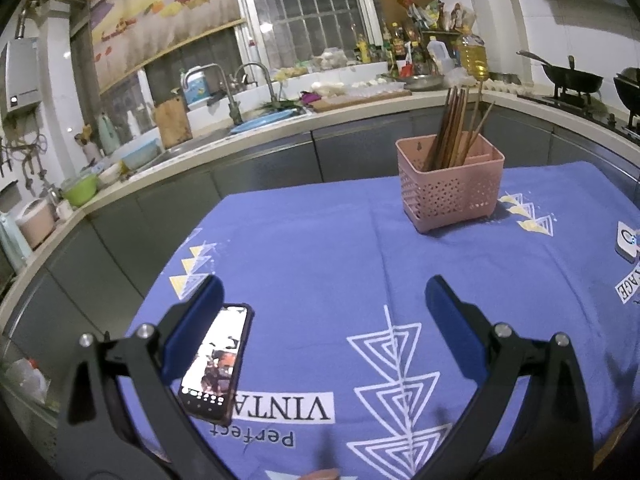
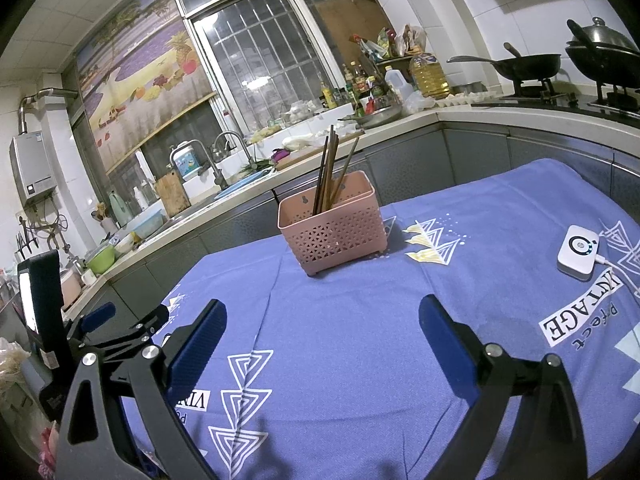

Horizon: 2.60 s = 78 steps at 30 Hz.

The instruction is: Organize utensils

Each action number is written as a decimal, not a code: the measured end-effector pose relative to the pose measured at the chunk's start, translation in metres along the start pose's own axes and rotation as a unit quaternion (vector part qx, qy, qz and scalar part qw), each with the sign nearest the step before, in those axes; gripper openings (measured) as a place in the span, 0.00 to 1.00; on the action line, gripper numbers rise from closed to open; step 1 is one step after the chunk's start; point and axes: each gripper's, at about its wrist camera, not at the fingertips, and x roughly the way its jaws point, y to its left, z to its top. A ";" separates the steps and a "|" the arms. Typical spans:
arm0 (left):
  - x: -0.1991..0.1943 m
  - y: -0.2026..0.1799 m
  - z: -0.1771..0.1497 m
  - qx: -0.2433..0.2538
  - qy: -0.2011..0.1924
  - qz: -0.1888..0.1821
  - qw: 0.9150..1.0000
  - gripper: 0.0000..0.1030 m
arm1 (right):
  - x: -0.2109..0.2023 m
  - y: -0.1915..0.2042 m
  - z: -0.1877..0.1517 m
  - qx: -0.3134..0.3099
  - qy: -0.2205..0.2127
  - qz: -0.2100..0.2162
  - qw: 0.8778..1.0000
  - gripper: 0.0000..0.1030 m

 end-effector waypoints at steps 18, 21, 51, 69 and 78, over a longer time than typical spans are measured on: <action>0.003 -0.002 -0.001 0.012 0.006 0.022 1.000 0.94 | -0.002 0.004 -0.004 0.003 0.001 0.000 1.000 0.92; 0.003 -0.002 -0.002 0.012 0.005 0.023 1.000 0.94 | -0.002 0.003 -0.003 0.003 0.001 0.000 1.000 0.92; 0.004 0.000 -0.004 0.003 0.021 0.001 1.000 0.94 | -0.003 0.005 -0.003 0.006 0.002 -0.001 1.000 0.92; 0.005 -0.002 -0.002 0.006 0.026 0.003 1.000 0.94 | -0.004 0.012 -0.009 0.006 0.003 0.000 1.000 0.92; 0.009 -0.003 -0.005 0.008 0.028 0.005 1.000 0.94 | -0.002 0.007 -0.005 0.006 0.003 0.000 1.000 0.92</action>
